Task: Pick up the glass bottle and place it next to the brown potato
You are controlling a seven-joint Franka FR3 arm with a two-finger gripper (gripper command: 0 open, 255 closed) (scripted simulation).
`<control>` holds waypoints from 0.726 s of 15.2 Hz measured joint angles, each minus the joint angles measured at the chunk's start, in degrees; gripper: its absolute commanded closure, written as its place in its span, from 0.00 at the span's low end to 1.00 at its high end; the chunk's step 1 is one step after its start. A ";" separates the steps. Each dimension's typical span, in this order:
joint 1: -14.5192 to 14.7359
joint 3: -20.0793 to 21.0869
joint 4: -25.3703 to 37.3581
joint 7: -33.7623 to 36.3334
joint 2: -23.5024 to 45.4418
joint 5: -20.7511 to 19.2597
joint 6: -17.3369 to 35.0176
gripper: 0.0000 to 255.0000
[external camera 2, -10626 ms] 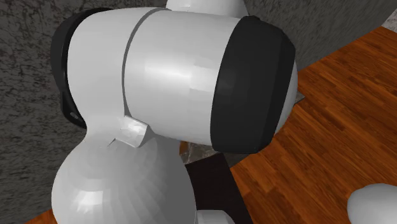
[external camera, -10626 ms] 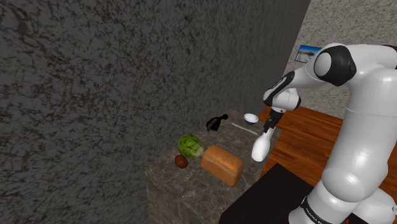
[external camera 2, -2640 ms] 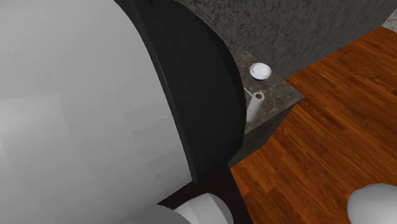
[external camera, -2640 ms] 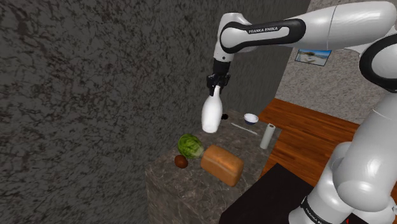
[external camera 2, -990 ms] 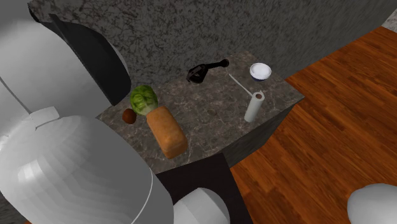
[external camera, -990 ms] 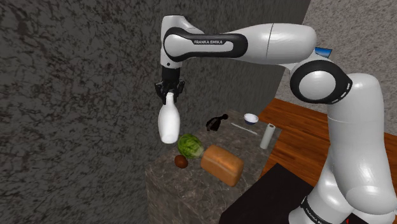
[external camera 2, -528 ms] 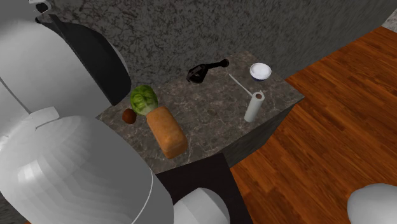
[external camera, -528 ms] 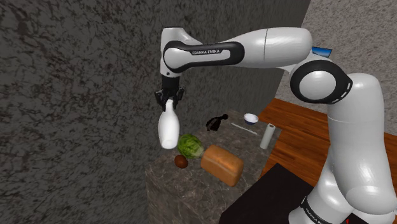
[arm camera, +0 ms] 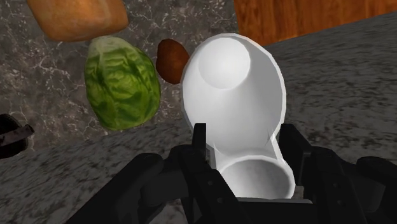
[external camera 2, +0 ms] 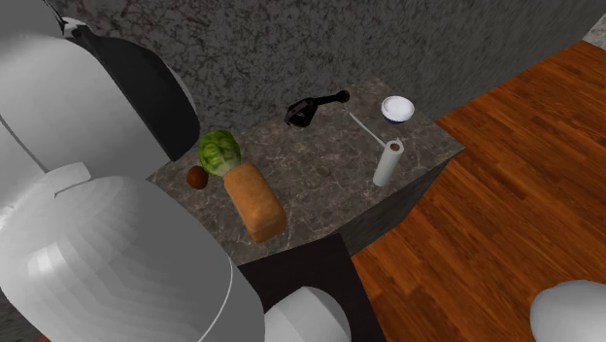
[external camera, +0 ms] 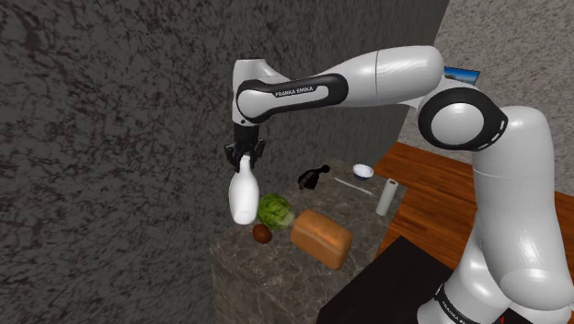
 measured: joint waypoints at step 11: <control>0.01 0.01 -5.44 0.17 2.04 -0.04 7.47 1.00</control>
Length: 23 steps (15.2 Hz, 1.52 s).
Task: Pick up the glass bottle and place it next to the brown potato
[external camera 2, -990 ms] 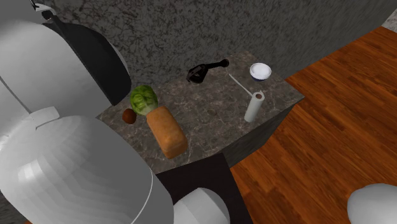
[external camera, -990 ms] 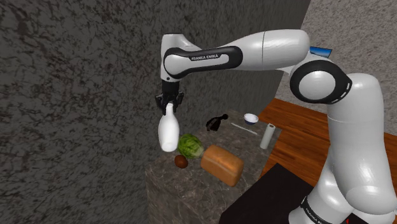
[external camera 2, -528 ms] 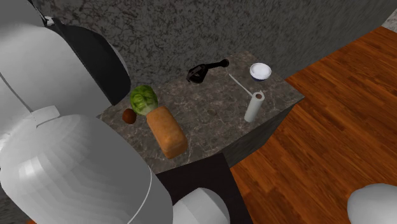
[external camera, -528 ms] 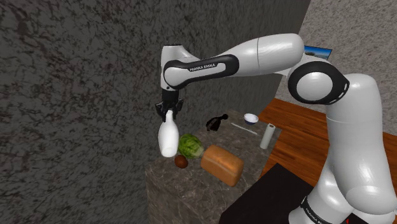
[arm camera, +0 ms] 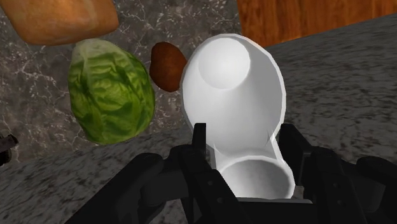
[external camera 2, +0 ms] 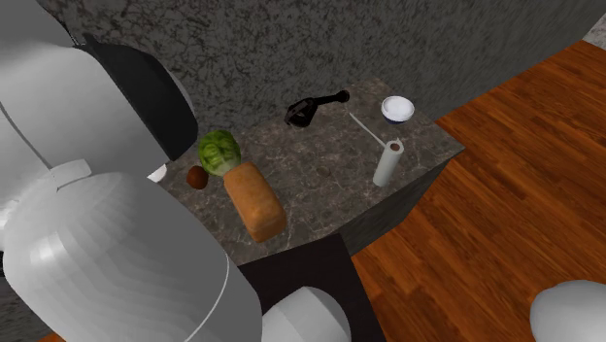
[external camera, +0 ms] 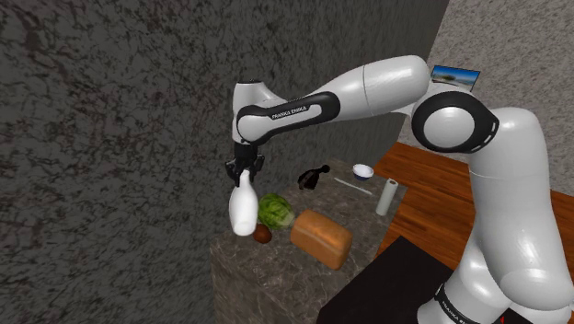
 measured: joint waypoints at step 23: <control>-0.06 0.00 -4.83 0.27 8.39 -0.05 13.22 1.00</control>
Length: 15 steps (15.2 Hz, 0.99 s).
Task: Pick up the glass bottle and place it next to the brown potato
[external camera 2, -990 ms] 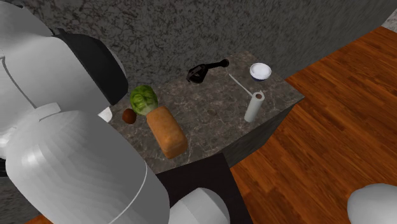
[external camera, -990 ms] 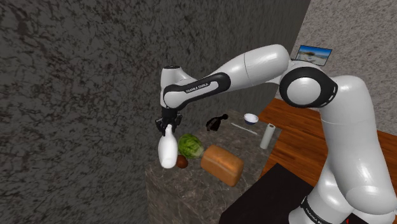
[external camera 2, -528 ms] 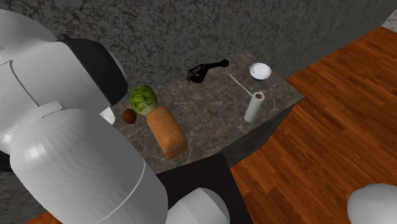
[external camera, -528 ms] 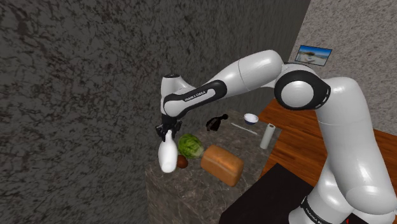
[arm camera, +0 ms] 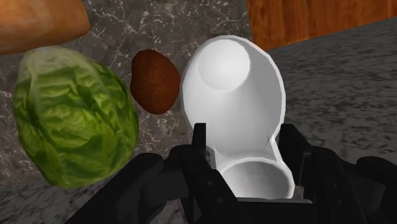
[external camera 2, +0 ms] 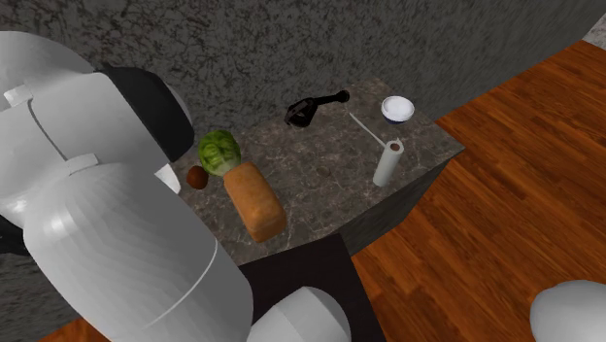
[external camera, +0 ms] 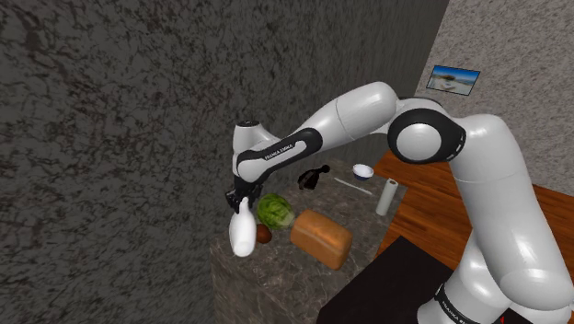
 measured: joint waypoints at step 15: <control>0.02 0.00 0.09 0.08 1.86 -0.01 1.83 0.00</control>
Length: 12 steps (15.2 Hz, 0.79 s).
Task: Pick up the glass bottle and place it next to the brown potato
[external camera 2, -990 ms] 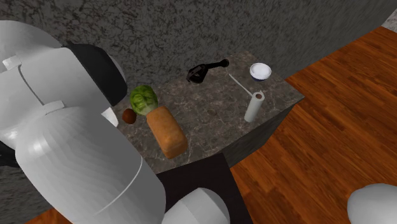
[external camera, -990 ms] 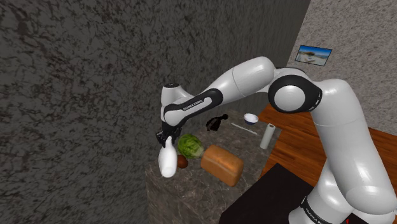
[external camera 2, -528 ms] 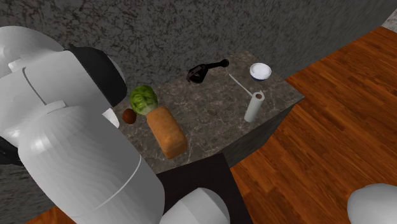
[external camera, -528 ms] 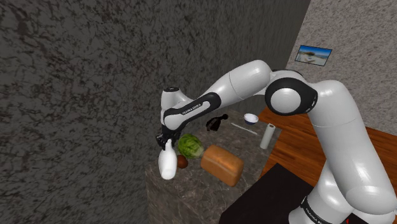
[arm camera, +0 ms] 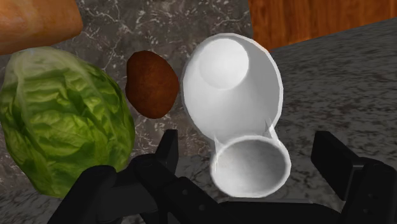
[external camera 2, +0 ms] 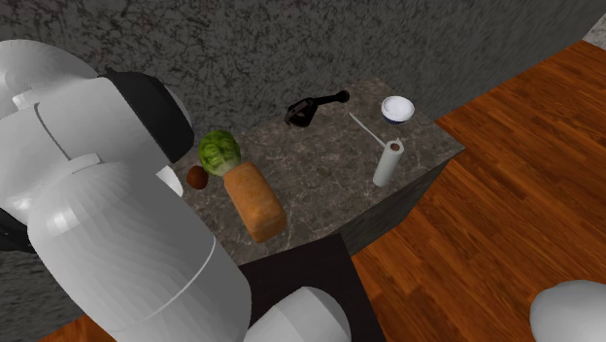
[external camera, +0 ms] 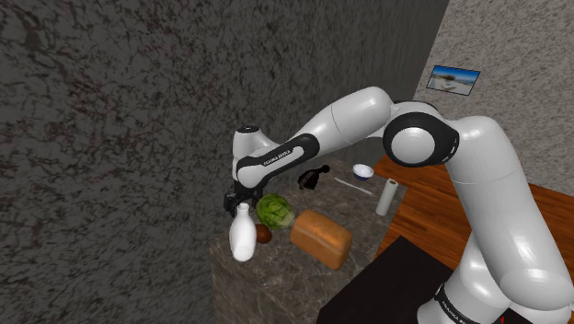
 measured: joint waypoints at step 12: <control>0.12 0.01 -0.06 0.01 -4.75 -0.01 -4.68 0.00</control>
